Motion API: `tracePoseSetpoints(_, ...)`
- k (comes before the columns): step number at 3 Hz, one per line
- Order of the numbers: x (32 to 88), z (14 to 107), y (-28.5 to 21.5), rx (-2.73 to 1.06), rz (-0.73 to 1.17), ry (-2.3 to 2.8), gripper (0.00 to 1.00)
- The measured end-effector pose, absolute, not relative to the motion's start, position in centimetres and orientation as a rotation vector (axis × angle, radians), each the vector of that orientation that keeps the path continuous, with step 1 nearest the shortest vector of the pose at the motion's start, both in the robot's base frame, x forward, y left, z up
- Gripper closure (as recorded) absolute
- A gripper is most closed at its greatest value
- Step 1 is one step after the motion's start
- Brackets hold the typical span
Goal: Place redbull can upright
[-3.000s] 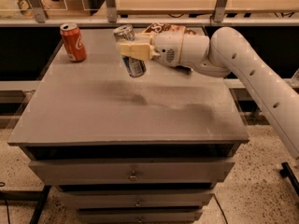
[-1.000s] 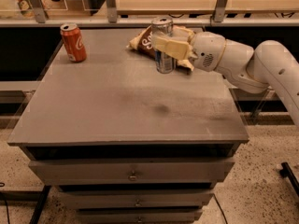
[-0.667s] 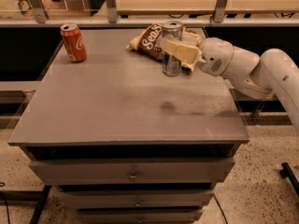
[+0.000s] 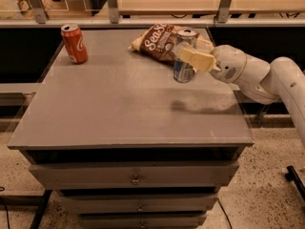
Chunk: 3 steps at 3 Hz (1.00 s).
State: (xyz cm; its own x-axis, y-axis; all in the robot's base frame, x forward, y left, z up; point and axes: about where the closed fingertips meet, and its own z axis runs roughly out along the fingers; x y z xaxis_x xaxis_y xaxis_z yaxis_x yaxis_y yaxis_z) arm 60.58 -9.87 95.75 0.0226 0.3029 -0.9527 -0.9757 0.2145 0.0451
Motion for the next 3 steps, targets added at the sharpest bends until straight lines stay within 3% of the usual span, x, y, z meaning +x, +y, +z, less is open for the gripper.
tracePoseSetpoints(3, 59.2, 93.8, -14.3, -0.847, 1.176, 1.091, 1.0)
